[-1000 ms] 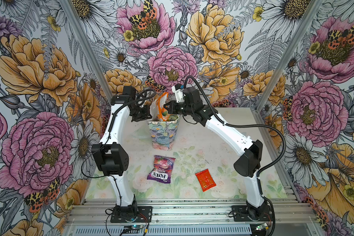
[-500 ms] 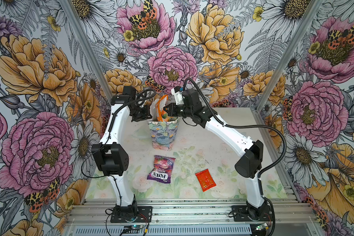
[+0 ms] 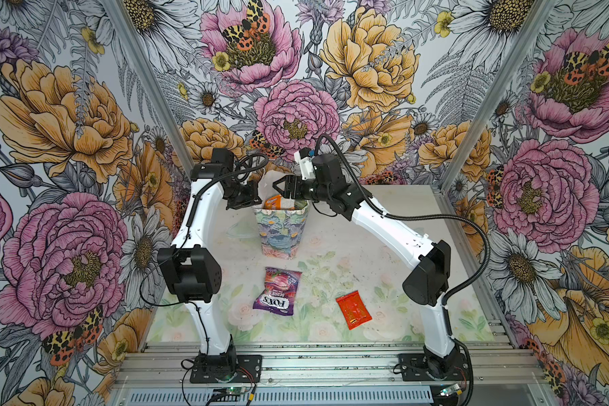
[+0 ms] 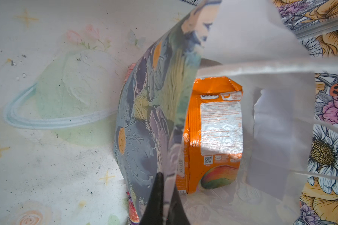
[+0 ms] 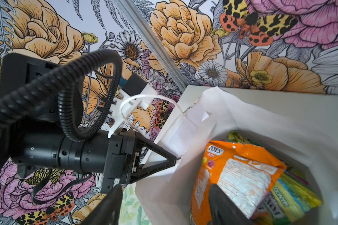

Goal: Place the snacks into the paper bag
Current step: Place the snack in the paper bag, then pick up the snack at the center of the table.

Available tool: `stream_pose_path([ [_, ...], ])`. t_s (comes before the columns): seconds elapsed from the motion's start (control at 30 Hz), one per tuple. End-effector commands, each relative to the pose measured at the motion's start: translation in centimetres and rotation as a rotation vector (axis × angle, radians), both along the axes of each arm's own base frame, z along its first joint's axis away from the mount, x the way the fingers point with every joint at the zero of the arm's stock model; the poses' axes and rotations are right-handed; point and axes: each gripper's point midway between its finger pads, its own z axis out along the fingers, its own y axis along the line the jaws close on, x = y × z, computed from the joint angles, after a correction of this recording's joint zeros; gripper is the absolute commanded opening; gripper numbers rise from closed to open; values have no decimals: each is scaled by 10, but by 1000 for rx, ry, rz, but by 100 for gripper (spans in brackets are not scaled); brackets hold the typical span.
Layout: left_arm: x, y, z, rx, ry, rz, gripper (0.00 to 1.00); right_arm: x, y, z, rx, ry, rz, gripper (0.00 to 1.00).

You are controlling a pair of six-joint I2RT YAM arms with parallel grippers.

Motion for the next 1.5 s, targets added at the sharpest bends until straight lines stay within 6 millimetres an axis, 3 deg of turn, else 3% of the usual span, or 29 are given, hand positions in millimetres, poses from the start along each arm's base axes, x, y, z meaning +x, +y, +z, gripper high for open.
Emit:
stream_pose_path([
  [0.0, -1, -3, 21, -38, -59, -8, 0, -16, -18, 59, 57, -115, -7, 76],
  [0.1, -1, -3, 21, -39, -61, -8, 0, -27, -24, 69, 57, -137, 3, 86],
  [0.3, -1, -3, 21, -38, -60, -6, 0, -47, -45, 69, 21, -153, -2, 88],
  [0.4, -1, -3, 20, -40, -58, -8, 0, -60, -59, 59, -5, -138, -14, 88],
  [0.57, 0, -3, 20, -39, -58, -7, 0, -82, -82, 7, -73, -31, -49, 88],
  [0.8, 0, -3, 21, -39, -60, -7, 0, -126, -99, -103, -181, 197, -104, 85],
  [0.87, -1, -3, 21, -42, -61, -8, 0, -134, -97, -133, -165, 274, -107, 84],
  [0.9, -1, -4, 22, -44, -62, -9, 0, -147, -86, -149, -165, 307, -82, 84],
  [1.0, -1, -2, 24, -37, -69, -5, 0, -162, -71, -183, -184, 370, -58, 82],
  [1.17, -2, -2, 23, -40, -67, -5, 0, -169, -55, -217, -187, 452, -39, 77],
  [1.47, -2, -2, 24, -42, -68, -5, 0, -163, -33, -247, -180, 557, -4, 71],
])
